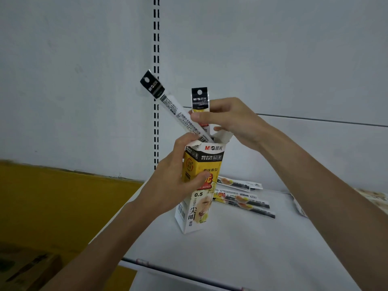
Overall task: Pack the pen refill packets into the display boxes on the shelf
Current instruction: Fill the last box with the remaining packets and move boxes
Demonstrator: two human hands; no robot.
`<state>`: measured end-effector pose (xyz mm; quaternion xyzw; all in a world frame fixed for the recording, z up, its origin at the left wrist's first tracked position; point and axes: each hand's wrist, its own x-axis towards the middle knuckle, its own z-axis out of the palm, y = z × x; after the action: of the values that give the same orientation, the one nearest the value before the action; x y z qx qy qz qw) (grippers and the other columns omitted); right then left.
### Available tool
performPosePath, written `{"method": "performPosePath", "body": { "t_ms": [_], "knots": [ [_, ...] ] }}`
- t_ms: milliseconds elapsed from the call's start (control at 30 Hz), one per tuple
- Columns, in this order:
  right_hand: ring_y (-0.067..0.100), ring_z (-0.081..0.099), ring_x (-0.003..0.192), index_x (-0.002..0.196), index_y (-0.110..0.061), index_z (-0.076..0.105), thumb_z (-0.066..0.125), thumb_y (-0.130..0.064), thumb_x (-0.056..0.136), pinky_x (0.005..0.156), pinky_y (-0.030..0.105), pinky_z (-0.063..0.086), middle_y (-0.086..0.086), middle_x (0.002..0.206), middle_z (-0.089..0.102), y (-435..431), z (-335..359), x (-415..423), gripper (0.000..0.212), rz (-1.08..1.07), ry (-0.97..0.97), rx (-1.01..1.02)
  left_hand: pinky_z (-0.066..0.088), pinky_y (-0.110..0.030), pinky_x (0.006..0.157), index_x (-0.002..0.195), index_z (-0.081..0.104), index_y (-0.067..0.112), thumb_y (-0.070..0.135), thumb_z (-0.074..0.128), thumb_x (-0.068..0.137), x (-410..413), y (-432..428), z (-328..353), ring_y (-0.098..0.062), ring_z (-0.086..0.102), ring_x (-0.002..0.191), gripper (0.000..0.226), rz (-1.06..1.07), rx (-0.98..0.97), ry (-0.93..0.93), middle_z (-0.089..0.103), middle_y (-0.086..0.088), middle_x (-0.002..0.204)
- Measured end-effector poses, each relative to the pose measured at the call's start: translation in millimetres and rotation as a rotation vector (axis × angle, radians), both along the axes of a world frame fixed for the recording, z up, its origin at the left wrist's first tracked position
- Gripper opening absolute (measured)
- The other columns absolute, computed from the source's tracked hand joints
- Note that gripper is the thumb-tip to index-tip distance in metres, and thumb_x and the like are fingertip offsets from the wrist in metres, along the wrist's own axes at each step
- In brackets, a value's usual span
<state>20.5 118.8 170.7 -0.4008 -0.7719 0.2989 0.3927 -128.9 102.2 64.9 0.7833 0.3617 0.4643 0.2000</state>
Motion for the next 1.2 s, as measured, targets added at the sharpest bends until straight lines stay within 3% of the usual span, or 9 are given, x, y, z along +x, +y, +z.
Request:
{"method": "performPosePath", "body": {
  "t_ms": [167, 267, 367, 533, 667, 767, 967, 1100, 1200],
  "knots": [
    [-0.002, 0.063, 0.069, 0.097, -0.022, 0.066, 0.071, -0.015, 0.078, 0.065, 0.014, 0.047, -0.011, 0.076, 0.070, 2.7, 6.9, -4.8, 0.021, 0.001, 0.037, 0.016, 0.044, 0.000, 0.057, 0.106, 0.019, 0.061, 0.031, 0.065, 0.081, 5.0, 0.1, 3.3, 0.032, 0.042, 0.083, 0.060, -0.008, -0.005, 0.034, 0.039, 0.039, 0.090],
    [0.013, 0.062, 0.080, 0.103, -0.014, 0.065, 0.069, -0.002, 0.076, 0.085, 0.035, 0.048, -0.001, 0.085, 0.071, 6.7, 3.7, -1.0, 0.029, -0.051, 0.080, -0.014, 0.046, -0.002, 0.057, 0.106, 0.020, 0.059, 0.030, 0.066, 0.080, 3.5, 0.1, 3.2, 0.030, 0.045, 0.082, 0.060, -0.014, -0.010, 0.011, 0.040, 0.040, 0.092],
    [0.023, 0.065, 0.086, 0.103, -0.009, 0.063, 0.064, 0.009, 0.075, 0.085, 0.041, 0.050, 0.009, 0.093, 0.071, 9.9, -7.0, 9.3, 0.033, -0.039, 0.138, -0.083, 0.052, -0.014, 0.062, 0.108, 0.020, 0.061, 0.031, 0.066, 0.079, 0.1, -0.3, 1.8, 0.014, 0.055, 0.084, 0.062, -0.002, -0.033, -0.026, 0.041, 0.039, 0.096],
    [0.023, 0.062, 0.106, 0.118, -0.014, 0.056, 0.071, -0.004, 0.069, 0.099, 0.051, 0.043, 0.003, 0.107, 0.069, 13.3, -13.3, 21.8, 0.052, 0.045, 0.153, -0.225, 0.053, -0.016, 0.063, 0.107, 0.018, 0.064, 0.030, 0.065, 0.079, -2.1, -1.3, -0.6, 0.011, 0.056, 0.087, 0.064, -0.002, -0.033, -0.038, 0.041, 0.038, 0.097],
    [0.011, 0.062, 0.102, 0.111, -0.027, 0.059, 0.073, -0.033, 0.072, 0.088, 0.034, 0.048, -0.006, 0.107, 0.068, 9.0, 2.4, 11.7, 0.042, -0.053, 0.133, 0.012, 0.045, -0.003, 0.058, 0.109, 0.020, 0.058, 0.028, 0.065, 0.081, 2.1, 0.7, 0.2, 0.032, 0.044, 0.084, 0.060, -0.025, -0.024, 0.002, 0.037, 0.041, 0.096],
    [0.003, 0.066, 0.077, 0.088, -0.013, 0.067, 0.069, -0.017, 0.080, 0.069, 0.016, 0.048, -0.006, 0.084, 0.071, 7.2, 4.0, 2.7, 0.009, -0.100, 0.080, 0.146, 0.047, -0.006, 0.059, 0.109, 0.020, 0.060, 0.030, 0.065, 0.080, 1.2, 0.6, -1.5, 0.028, 0.047, 0.085, 0.061, -0.011, -0.033, -0.012, 0.039, 0.040, 0.096],
    [0.019, 0.061, 0.106, 0.102, -0.015, 0.068, 0.065, -0.012, 0.082, 0.100, 0.045, 0.044, 0.000, 0.108, 0.070, 11.1, -30.9, 13.0, 0.021, -0.098, 0.026, -0.015, 0.049, -0.014, 0.064, 0.111, 0.010, 0.068, 0.033, 0.067, 0.076, -7.8, -3.0, -9.4, 0.011, 0.056, 0.086, 0.075, 0.050, -0.034, -0.100, 0.043, 0.038, 0.097],
    [0.012, 0.058, 0.112, 0.111, -0.027, 0.063, 0.058, -0.024, 0.088, 0.096, 0.037, 0.048, -0.005, 0.123, 0.061, 8.3, -42.2, 15.6, 0.025, -0.014, 0.187, -0.014, 0.049, -0.014, 0.063, 0.114, 0.009, 0.065, 0.039, 0.066, 0.071, -8.9, -3.1, -10.8, 0.002, 0.056, 0.089, 0.076, 0.056, -0.071, -0.151, 0.047, 0.031, 0.100],
    [0.005, 0.058, 0.110, 0.104, -0.027, 0.068, 0.053, -0.027, 0.091, 0.096, 0.032, 0.049, -0.014, 0.118, 0.064, 5.0, -44.4, 22.8, 0.020, -0.002, 0.082, -0.022, 0.053, -0.019, 0.065, 0.114, 0.015, 0.061, 0.048, 0.059, 0.063, -10.2, -3.0, -13.0, -0.006, 0.060, 0.093, 0.068, 0.069, -0.072, -0.135, 0.054, 0.018, 0.104]
  ]
}}
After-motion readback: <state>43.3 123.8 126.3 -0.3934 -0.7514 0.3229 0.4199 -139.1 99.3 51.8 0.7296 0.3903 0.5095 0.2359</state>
